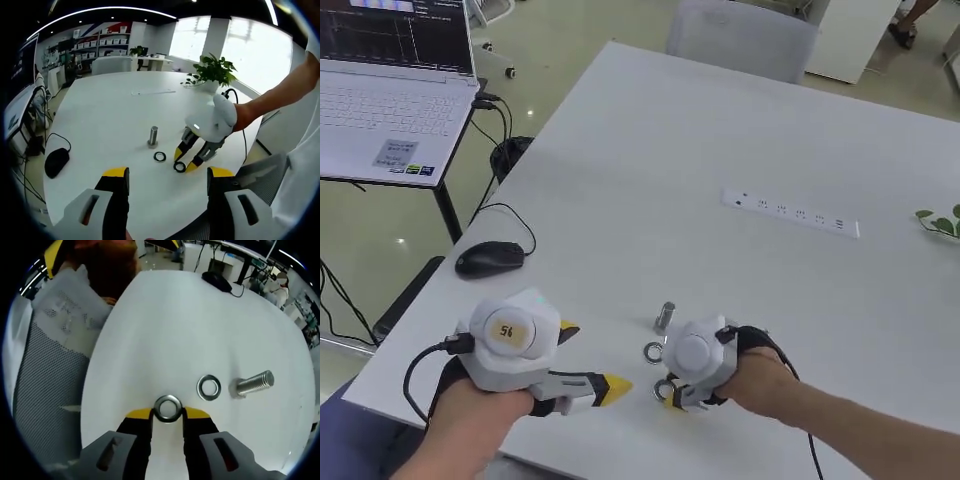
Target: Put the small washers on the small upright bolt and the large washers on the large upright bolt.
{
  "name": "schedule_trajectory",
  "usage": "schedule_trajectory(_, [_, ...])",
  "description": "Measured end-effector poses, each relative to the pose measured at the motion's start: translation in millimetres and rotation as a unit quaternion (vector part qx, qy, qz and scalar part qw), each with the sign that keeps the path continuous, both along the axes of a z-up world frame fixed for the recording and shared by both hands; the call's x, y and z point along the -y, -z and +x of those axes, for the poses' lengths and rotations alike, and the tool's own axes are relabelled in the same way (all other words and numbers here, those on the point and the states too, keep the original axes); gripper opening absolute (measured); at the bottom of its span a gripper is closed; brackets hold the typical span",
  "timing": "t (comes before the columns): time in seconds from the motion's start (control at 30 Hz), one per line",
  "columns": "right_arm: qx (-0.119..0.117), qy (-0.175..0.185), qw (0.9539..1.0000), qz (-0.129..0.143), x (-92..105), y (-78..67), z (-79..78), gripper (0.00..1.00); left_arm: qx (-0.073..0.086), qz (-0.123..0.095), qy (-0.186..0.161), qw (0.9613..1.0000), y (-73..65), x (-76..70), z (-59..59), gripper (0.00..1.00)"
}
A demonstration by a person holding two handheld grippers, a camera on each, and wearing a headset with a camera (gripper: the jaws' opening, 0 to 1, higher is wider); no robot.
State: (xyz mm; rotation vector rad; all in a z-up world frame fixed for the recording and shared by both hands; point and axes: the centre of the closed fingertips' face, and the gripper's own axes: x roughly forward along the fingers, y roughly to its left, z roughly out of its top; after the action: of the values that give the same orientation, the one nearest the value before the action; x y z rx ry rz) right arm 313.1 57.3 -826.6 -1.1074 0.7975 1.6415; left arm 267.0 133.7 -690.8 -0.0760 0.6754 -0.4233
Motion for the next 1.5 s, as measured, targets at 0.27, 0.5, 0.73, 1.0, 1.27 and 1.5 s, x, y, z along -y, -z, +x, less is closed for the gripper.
schedule_trajectory(0.27, [-0.004,0.008,1.0000,0.002,2.5,-0.7,-0.5,0.24,0.001,0.001,-0.006,1.0000,-1.4,-5.7,-2.7,0.62])
schedule_trajectory(0.5, [-0.004,-0.054,0.9985,0.007,0.3,-1.1,-4.8,0.29,-0.003,0.001,-0.010,0.9999,1.0,-8.9,-6.6,0.62])
schedule_trajectory(0.73, [0.001,-0.135,0.9908,-0.004,3.0,-1.6,-6.3,0.30,-0.002,0.001,-0.009,1.0000,0.3,-7.4,-5.9,0.62])
schedule_trajectory(1.0, [0.004,-0.141,0.9900,-0.003,1.9,-2.5,-4.8,0.24,-0.002,0.000,-0.010,0.9999,0.6,-7.7,-4.7,0.62])
schedule_trajectory(1.27, [0.002,-0.090,0.9960,0.000,7.7,-3.0,-2.4,0.23,-0.004,0.000,-0.013,0.9999,1.7,-11.5,-5.6,0.62])
schedule_trajectory(1.5, [-0.002,-0.052,0.9986,0.009,13.1,-9.0,5.3,0.23,-0.004,0.000,-0.012,0.9999,1.8,-9.7,-5.1,0.62])
